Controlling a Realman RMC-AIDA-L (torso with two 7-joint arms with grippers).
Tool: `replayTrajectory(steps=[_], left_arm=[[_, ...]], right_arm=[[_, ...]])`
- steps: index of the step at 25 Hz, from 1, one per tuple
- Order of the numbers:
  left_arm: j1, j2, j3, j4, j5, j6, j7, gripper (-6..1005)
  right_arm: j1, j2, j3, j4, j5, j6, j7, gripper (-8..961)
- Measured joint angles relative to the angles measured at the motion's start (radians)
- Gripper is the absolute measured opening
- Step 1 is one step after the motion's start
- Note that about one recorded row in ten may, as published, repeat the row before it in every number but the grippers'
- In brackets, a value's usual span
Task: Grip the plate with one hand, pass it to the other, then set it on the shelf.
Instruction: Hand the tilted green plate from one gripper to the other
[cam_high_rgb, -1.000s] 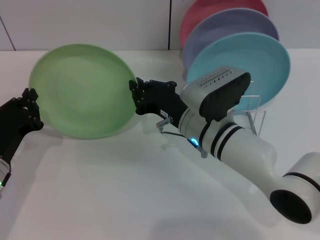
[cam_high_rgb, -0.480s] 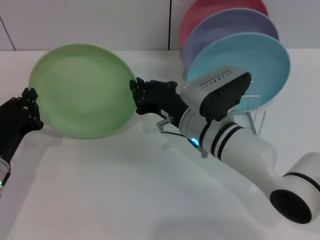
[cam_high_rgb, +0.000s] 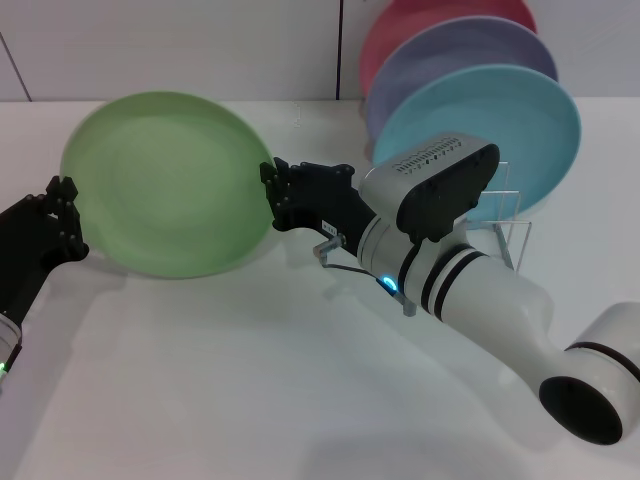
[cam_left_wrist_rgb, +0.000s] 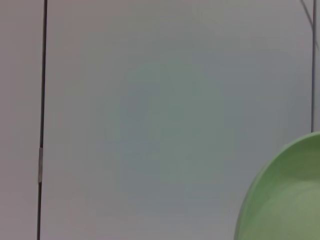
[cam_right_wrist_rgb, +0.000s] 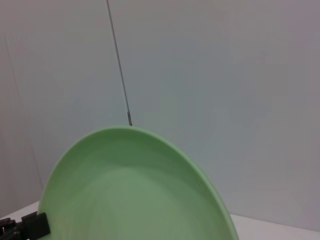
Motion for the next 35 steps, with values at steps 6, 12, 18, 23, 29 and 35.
replayTrajectory(steps=[6,12,18,23,29,35], left_arm=[[0.002,0.000,0.000,-0.004,0.000,0.000,0.000,157],[0.004,0.000,0.004,-0.008,0.001,0.000,-0.001,158],[0.005,0.000,0.011,-0.013,0.015,-0.002,-0.010,160],[0.012,0.000,0.008,-0.021,0.034,-0.009,-0.015,162],[0.030,0.000,-0.002,-0.049,0.027,-0.008,-0.026,296],[0.070,0.005,-0.015,-0.113,0.016,-0.007,-0.071,471]], right_arm=[[0.000,0.000,0.000,0.001,0.000,0.001,0.000,60],[-0.001,0.000,0.002,0.000,0.000,0.001,0.000,54],[-0.005,0.000,0.010,-0.002,-0.001,0.001,0.000,61],[-0.005,0.000,0.010,-0.002,-0.001,0.001,0.000,60],[-0.004,0.000,0.012,-0.002,-0.001,0.001,0.000,61],[-0.005,0.000,0.012,-0.003,-0.003,0.000,0.000,62]])
